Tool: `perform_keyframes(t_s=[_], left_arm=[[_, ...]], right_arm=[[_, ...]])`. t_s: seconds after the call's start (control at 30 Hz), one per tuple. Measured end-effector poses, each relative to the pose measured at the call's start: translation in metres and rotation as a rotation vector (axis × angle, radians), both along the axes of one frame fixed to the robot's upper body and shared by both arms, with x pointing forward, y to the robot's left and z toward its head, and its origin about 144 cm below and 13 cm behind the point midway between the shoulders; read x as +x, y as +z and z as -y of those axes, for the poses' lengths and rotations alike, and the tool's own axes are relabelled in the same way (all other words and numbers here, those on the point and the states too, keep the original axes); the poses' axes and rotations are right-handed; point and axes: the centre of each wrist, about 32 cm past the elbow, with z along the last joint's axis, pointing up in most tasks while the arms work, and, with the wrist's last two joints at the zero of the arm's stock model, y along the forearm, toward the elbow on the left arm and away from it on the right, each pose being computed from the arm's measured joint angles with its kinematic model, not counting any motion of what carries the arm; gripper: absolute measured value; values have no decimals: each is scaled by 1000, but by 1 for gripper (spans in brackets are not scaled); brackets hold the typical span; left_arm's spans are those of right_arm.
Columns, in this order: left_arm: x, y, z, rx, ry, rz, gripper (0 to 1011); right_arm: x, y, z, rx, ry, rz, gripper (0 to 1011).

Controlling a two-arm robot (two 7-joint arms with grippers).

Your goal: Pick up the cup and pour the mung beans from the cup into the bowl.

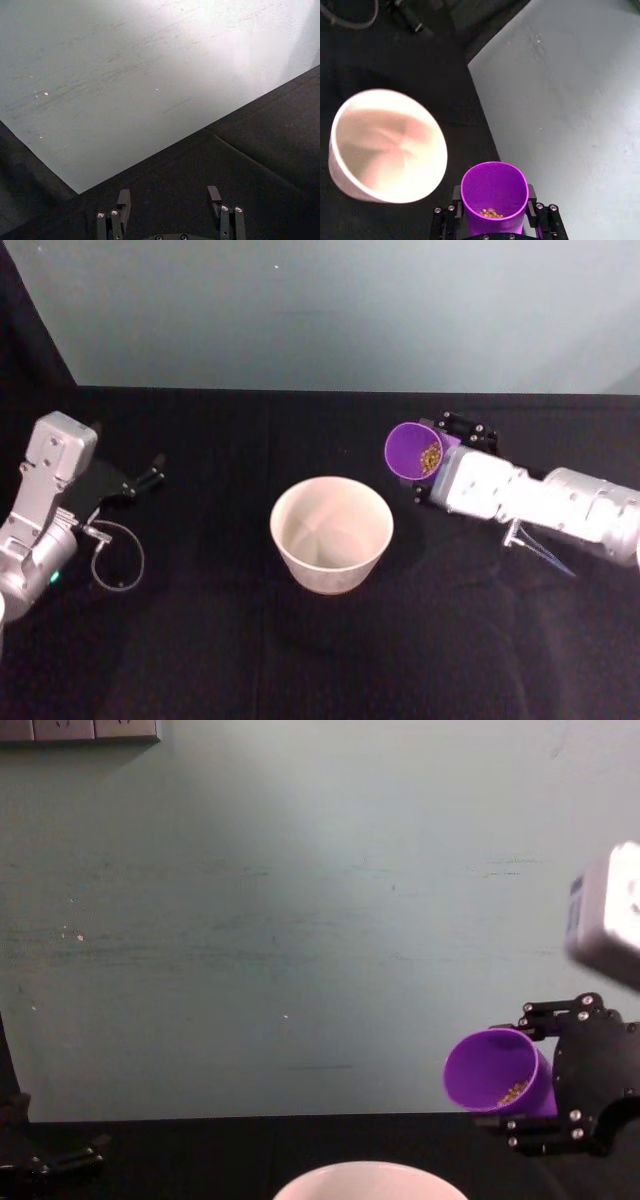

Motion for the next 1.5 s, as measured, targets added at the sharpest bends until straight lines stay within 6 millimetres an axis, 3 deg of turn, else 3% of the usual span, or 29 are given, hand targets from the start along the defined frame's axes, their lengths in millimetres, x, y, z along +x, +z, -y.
perform_keyframes(t_s=[0.97,1.5], left_arm=[[0,0,0,0,0,0,1000],[0,0,0,0,0,0,1000]], right_arm=[[-13,-13,-38,-372,106,261,722],[-15,-20,-45,-472,137,361,722]])
